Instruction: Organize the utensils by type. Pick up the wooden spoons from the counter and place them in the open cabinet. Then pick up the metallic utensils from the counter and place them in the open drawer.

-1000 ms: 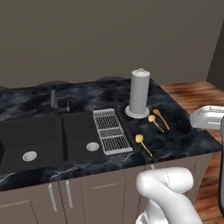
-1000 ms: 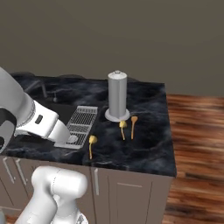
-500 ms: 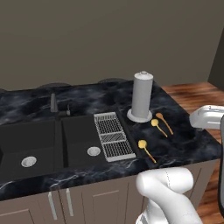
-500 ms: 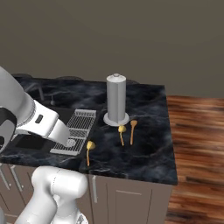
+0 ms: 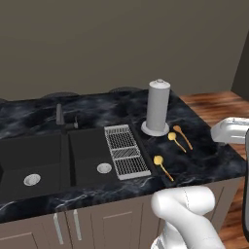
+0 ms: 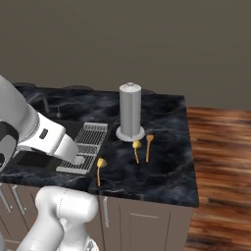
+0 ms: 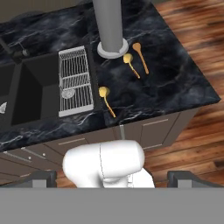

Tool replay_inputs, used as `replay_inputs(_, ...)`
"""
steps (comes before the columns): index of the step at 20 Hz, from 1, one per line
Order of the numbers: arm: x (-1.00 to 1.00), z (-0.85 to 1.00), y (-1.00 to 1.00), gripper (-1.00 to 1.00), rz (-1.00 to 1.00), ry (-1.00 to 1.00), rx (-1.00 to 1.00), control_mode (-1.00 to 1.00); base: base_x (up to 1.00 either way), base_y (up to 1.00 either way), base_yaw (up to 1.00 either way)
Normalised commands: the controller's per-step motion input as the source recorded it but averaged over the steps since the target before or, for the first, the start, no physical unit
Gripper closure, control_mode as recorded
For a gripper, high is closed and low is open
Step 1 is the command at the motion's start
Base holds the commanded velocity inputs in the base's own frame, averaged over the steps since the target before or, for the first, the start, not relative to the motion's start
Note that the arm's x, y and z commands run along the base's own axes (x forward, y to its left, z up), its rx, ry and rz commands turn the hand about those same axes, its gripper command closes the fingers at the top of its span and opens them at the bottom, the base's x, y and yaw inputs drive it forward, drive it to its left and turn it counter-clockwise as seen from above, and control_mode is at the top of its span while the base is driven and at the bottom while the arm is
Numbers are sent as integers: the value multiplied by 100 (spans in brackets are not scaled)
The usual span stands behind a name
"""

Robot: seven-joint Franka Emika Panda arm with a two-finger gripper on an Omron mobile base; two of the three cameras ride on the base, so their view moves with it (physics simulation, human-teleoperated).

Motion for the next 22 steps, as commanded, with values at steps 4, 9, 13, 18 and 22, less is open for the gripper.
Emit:
replay_inputs(4, 0, 0, 0, -100, 0, 0, 0, 100, 13, 0, 0)
replay_inputs(9, 0, 0, 0, -100, 0, 0, 0, 100, 18, 0, 0)
replay_inputs(13, 0, 0, 0, -100, 0, 0, 0, 100, 25, 0, 0)
replay_inputs(18, 49, -21, 0, -100, 0, 25, -3, -100, 0, 0, 0)
replay_inputs(22, 44, -29, 0, -100, 1, 25, -5, -100, 0, 0, 0)
